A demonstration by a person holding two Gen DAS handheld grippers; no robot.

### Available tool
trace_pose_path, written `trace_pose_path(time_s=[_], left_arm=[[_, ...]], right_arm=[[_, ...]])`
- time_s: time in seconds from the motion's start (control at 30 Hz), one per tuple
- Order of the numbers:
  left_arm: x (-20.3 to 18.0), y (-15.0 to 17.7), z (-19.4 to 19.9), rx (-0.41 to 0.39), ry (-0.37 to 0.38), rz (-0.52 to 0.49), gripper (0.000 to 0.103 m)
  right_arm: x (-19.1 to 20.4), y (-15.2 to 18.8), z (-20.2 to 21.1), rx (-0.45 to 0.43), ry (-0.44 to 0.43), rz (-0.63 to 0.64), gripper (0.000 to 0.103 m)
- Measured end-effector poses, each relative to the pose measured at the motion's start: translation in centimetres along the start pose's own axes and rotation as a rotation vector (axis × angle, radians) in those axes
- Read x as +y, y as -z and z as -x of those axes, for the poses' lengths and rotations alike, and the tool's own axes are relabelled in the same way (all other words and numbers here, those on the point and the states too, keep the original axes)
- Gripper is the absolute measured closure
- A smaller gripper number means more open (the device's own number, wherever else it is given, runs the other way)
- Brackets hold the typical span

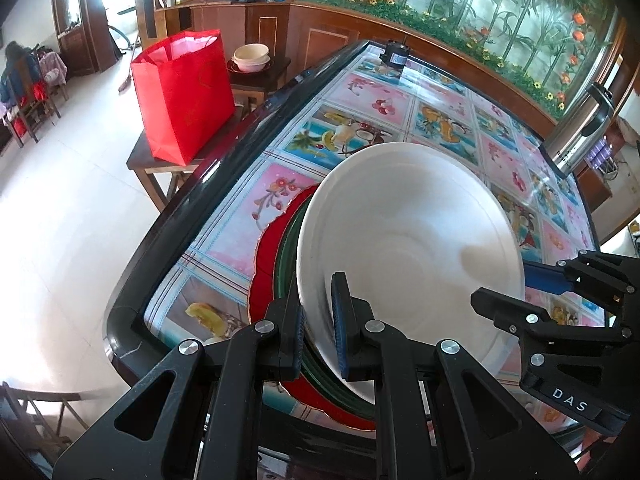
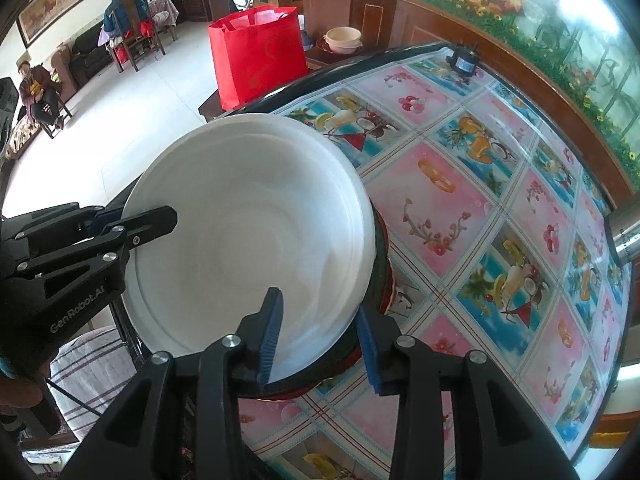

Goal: Organize plates and bowls
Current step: 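Lower the second white bowl into the first white bowl on the stack, then open both tools and withdraw them from the bowl rim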

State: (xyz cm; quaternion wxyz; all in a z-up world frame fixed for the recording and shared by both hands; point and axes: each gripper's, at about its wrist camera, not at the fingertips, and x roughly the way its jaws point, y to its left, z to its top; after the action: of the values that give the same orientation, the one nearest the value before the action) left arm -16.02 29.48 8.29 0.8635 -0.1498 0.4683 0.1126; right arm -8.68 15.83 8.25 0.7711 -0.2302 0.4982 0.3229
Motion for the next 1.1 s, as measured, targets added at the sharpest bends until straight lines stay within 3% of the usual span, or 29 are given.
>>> trace_pose_path(time_s=[0.23,0.47,0.53,0.67,0.77,0.83,1.1], left_arm=[[-0.4,0.1,0.1,-0.02,-0.023,-0.019,0.091],[-0.8,0.3,0.1,-0.067,-0.072,-0.055,0.091],[-0.8,0.4,0.1,-0.075,-0.071,-0.059,0.086],[-0.8,0.6,0.2,-0.092,-0.057,-0.055,0.079],[-0.7,0.7,0.6,-0.116,-0.004,-0.032,0.064],[-0.8,0.8,1.1,-0.139,-0.007,-0.024,0.046],[-0.6,1.6,3.8,-0.253,-0.062,0.023,0.044]], right_arm=[[-0.3,0.0,0.2,-0.013,-0.004,-0.011,0.065],[-0.9,0.3,1.1,-0.046,-0.004,-0.038,0.054],[-1.2,0.6,1.4,-0.061,-0.001,-0.051,0.05],[-1.7,1.1,2.0,-0.103,-0.009,-0.084,0.031],[-1.9,1.6,2.3,-0.131,-0.009,-0.109,0.025],[-2.0,2.0,2.4,-0.15,-0.02,-0.13,0.024],[-2.3,3.7,3.2,-0.247,-0.011,-0.201,0.021]])
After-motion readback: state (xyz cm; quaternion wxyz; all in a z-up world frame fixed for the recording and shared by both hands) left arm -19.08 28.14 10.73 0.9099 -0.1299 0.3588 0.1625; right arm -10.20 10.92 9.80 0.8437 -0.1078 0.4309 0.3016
